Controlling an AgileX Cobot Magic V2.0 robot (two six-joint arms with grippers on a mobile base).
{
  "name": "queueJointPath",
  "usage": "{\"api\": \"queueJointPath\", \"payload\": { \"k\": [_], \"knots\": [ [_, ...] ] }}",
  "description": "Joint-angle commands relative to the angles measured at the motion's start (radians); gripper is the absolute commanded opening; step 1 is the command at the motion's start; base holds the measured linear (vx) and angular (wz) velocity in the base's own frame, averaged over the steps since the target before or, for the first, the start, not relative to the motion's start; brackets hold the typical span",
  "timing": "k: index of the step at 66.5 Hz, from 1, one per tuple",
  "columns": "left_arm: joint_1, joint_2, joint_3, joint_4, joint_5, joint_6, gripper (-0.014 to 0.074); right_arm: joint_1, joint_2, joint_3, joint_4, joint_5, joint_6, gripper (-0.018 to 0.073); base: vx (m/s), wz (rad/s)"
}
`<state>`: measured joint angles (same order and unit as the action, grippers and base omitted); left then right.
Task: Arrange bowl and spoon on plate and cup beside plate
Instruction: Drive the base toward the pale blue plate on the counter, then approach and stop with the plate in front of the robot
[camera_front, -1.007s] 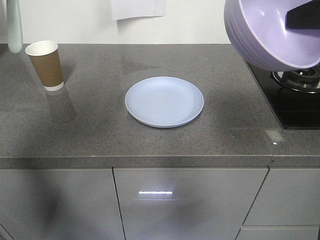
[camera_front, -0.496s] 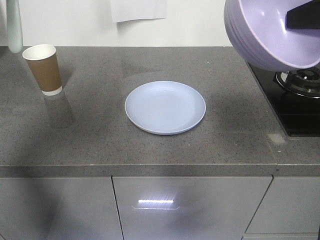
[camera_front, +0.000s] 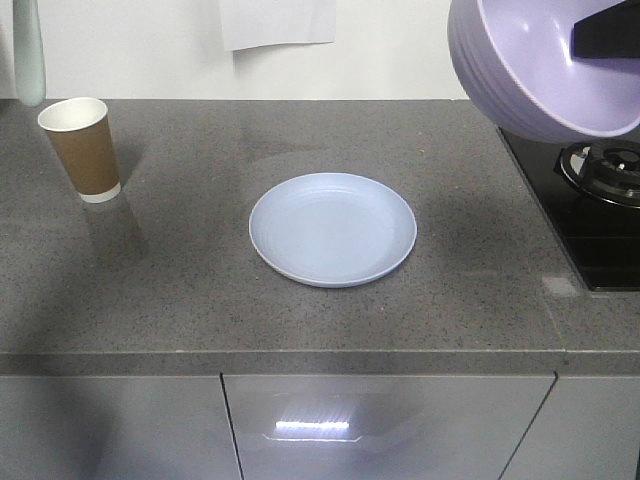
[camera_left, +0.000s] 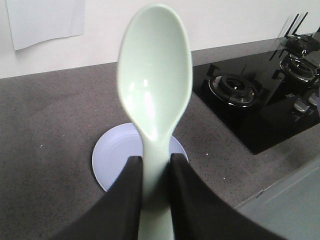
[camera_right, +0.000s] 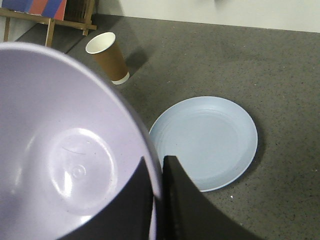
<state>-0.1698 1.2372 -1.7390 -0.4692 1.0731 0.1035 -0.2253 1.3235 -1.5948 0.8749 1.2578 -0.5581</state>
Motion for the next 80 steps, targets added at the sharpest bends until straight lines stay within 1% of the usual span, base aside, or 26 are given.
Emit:
{"api": "queueJointPath", "payload": {
  "k": [1,80],
  "knots": [
    [-0.006,-0.016,-0.021,-0.032,-0.062,0.003,-0.0006,-0.002,-0.025,-0.027,0.056,-0.025,-0.010,-0.0006,0.06,0.01],
    [-0.006,-0.016,-0.021,-0.032,-0.062,0.003,-0.0006,-0.002,-0.025,-0.027,0.056,-0.025,-0.010,-0.0006,0.05,0.00]
  ]
}}
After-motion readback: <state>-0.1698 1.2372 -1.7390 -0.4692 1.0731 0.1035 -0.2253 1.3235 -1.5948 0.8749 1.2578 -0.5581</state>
